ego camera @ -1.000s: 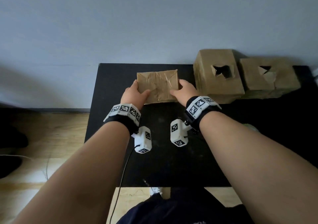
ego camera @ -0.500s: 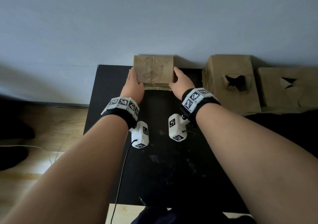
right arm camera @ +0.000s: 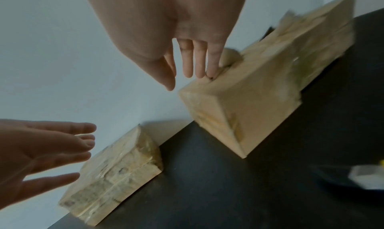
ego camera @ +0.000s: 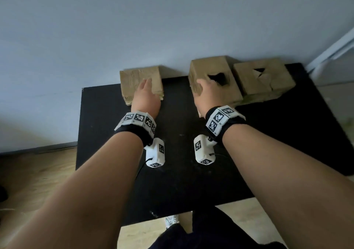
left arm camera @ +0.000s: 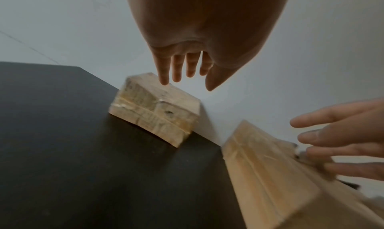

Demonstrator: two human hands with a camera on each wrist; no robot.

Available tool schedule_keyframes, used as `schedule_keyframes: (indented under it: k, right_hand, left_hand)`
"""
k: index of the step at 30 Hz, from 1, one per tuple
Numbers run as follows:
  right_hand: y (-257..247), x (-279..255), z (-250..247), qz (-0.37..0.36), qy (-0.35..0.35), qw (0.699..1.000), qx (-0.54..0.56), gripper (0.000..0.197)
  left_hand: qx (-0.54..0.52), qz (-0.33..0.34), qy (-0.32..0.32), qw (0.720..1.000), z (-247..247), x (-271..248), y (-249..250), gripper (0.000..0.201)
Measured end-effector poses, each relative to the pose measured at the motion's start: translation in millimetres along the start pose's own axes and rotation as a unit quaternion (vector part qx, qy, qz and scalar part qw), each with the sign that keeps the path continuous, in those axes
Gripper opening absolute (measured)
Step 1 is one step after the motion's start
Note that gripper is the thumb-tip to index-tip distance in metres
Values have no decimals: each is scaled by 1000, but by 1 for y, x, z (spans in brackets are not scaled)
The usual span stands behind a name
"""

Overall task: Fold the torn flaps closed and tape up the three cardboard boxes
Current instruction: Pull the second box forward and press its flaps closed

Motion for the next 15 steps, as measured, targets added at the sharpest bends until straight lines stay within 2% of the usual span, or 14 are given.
schedule_keyframes:
  k: [3, 6, 11, 15]
  right_hand:
    - [31, -11, -39, 34, 47, 998, -10, 44]
    - [66, -14, -63, 95, 58, 994, 16, 46]
    - [109, -9, -71, 183, 21, 981, 60, 53]
    - [126, 0, -62, 200, -33, 977, 71, 53]
  left_hand:
    - [5, 39, -43, 998, 26, -14, 42, 61]
    - [17, 51, -96, 994, 54, -26, 73, 61]
    - [6, 25, -139, 990, 88, -31, 104, 59]
    - [-32, -28, -155, 987, 107, -30, 116, 52]
Point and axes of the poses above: each hand's wrist, its own x-axis towards the middle knuckle, its own z-axis out of the palm, y = z × x, the point moved 10 cm from there along x, towards the middle knuckle, and after that the axes turned 10 degrees about x, right-handed, at the moved point
